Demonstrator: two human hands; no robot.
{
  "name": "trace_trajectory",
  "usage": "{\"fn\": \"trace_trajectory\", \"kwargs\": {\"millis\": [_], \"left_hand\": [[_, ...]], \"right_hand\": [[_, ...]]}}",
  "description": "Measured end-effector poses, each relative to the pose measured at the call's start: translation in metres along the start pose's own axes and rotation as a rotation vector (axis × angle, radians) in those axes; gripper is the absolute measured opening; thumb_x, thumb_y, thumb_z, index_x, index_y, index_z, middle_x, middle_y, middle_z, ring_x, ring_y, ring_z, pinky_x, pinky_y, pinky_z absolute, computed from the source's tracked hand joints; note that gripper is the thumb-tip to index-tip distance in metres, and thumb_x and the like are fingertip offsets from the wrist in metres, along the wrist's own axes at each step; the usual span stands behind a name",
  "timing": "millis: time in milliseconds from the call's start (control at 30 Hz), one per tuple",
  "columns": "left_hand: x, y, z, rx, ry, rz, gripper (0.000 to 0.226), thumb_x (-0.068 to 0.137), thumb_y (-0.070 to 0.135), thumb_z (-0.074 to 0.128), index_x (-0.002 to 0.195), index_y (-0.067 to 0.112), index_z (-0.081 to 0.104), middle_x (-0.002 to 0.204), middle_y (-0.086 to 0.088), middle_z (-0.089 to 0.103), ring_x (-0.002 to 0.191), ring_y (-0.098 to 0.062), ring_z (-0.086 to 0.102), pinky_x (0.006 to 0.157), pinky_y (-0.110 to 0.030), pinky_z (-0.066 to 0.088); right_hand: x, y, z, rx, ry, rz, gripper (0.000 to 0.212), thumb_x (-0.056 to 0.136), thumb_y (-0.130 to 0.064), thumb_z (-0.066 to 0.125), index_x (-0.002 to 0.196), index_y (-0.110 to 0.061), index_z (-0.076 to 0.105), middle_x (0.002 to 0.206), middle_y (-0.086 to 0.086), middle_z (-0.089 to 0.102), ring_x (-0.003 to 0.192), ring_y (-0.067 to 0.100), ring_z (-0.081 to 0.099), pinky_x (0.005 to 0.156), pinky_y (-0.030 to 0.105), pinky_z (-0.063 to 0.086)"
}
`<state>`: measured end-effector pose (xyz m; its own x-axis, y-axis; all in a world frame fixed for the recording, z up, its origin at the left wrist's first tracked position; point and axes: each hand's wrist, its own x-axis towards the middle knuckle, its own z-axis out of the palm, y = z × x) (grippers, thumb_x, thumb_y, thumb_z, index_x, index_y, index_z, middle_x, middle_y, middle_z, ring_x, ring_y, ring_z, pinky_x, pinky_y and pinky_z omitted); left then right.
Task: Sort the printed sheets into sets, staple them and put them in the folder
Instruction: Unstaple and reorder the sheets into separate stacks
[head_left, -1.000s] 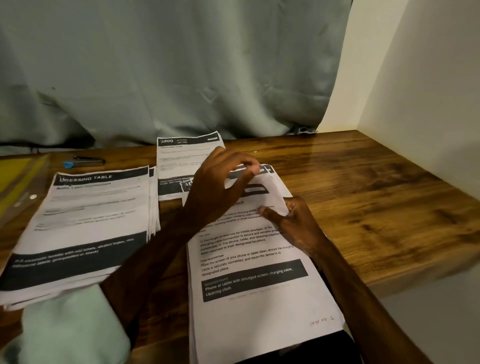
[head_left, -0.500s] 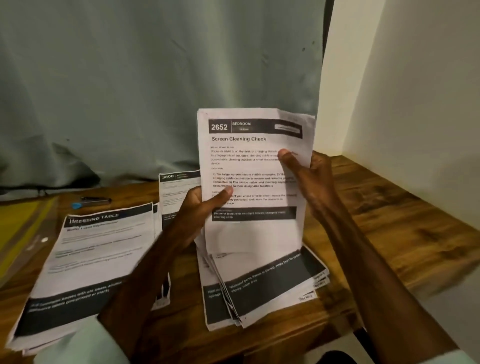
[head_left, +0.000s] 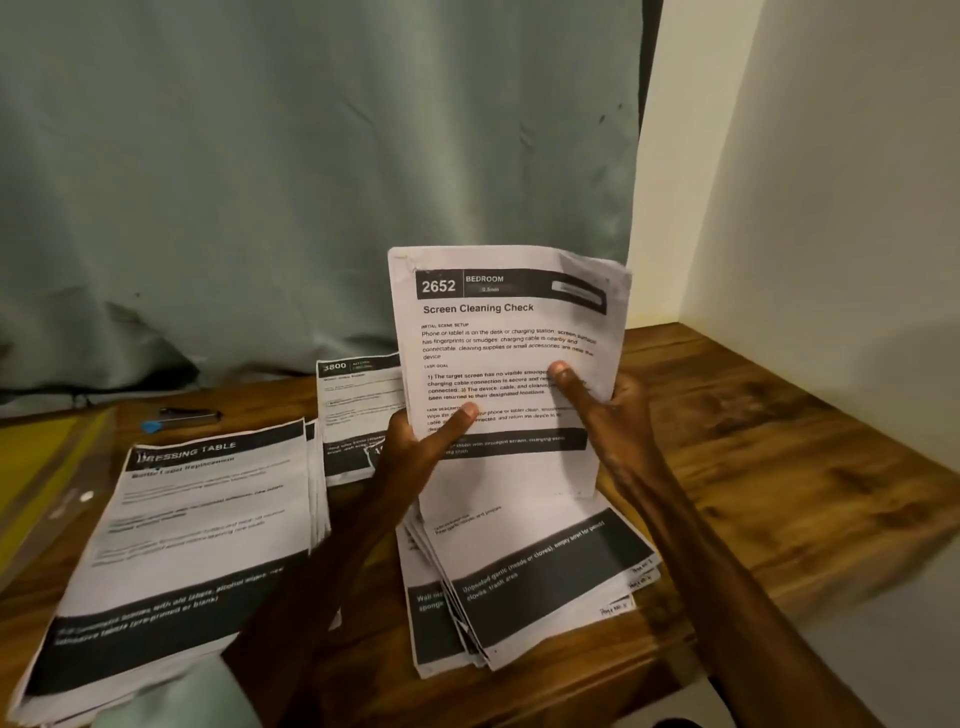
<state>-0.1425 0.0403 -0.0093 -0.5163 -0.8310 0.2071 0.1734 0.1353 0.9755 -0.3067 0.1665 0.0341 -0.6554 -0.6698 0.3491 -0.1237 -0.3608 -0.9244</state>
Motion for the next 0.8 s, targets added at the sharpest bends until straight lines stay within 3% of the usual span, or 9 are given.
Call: {"fn": "trace_trajectory", "kwargs": {"millis": [67, 233, 400, 533, 600, 700, 800], "left_hand": [[0.003, -0.004, 0.001, -0.033, 0.034, -0.012, 0.048, 0.077, 0.047, 0.084, 0.117, 0.026, 0.068, 0.111, 0.009, 0.077, 0.106, -0.017, 0.073, 0.099, -0.043, 0.057], [0.002, -0.008, 0.008, -0.009, 0.083, 0.060, 0.015, 0.092, 0.028, 0.071, 0.107, 0.031, 0.067, 0.097, 0.018, 0.077, 0.098, -0.011, 0.074, 0.077, -0.021, 0.060], [0.001, -0.005, 0.011, 0.042, 0.172, 0.138, 0.020, 0.086, 0.039, 0.070, 0.104, 0.031, 0.065, 0.108, 0.005, 0.075, 0.095, -0.016, 0.075, 0.081, -0.033, 0.063], [0.002, 0.000, 0.010, -0.001, 0.193, 0.158, 0.023, 0.092, 0.029, 0.069, 0.114, 0.024, 0.066, 0.105, 0.008, 0.075, 0.092, -0.010, 0.075, 0.075, -0.025, 0.062], [0.002, 0.001, 0.012, 0.005, 0.107, 0.124, 0.017, 0.097, 0.025, 0.065, 0.114, 0.027, 0.065, 0.100, 0.016, 0.075, 0.092, -0.007, 0.075, 0.072, -0.020, 0.060], [-0.005, -0.001, 0.019, 0.039, -0.132, 0.022, 0.021, 0.102, 0.024, 0.057, 0.121, 0.020, 0.065, 0.098, 0.011, 0.078, 0.092, -0.011, 0.075, 0.068, -0.022, 0.060], [-0.009, -0.004, 0.024, 0.065, -0.348, -0.031, 0.035, 0.101, 0.034, 0.051, 0.129, 0.016, 0.062, 0.106, -0.004, 0.078, 0.090, -0.027, 0.075, 0.068, -0.034, 0.063]], "right_hand": [[-0.001, 0.004, -0.001, -0.013, -0.021, 0.023, 0.011, 0.094, -0.017, 0.068, 0.102, -0.020, 0.063, 0.090, -0.011, 0.078, 0.085, 0.015, 0.076, 0.065, 0.027, 0.062], [0.001, 0.013, -0.001, -0.031, -0.050, 0.048, 0.011, 0.094, -0.016, 0.068, 0.102, -0.022, 0.063, 0.086, -0.016, 0.077, 0.083, 0.010, 0.076, 0.060, 0.020, 0.057], [0.006, 0.014, -0.003, -0.043, -0.068, 0.049, 0.010, 0.094, -0.017, 0.069, 0.102, -0.020, 0.065, 0.091, -0.011, 0.078, 0.088, 0.016, 0.076, 0.065, 0.025, 0.060], [0.010, 0.015, -0.015, -0.098, -0.105, 0.074, 0.017, 0.095, -0.017, 0.068, 0.111, -0.012, 0.066, 0.105, 0.001, 0.077, 0.093, 0.021, 0.076, 0.071, 0.027, 0.061], [0.015, 0.014, -0.028, -0.178, -0.106, 0.079, 0.015, 0.095, -0.018, 0.067, 0.109, -0.014, 0.066, 0.109, 0.004, 0.076, 0.092, 0.018, 0.075, 0.071, 0.025, 0.060], [0.026, 0.007, -0.056, -0.314, -0.073, 0.147, 0.012, 0.094, -0.026, 0.069, 0.102, -0.018, 0.065, 0.105, 0.002, 0.075, 0.082, 0.014, 0.075, 0.065, 0.021, 0.059], [0.042, 0.002, -0.100, -0.409, 0.024, 0.268, 0.024, 0.091, -0.038, 0.072, 0.105, -0.020, 0.065, 0.102, 0.004, 0.075, 0.085, 0.025, 0.075, 0.076, 0.039, 0.062]]}}
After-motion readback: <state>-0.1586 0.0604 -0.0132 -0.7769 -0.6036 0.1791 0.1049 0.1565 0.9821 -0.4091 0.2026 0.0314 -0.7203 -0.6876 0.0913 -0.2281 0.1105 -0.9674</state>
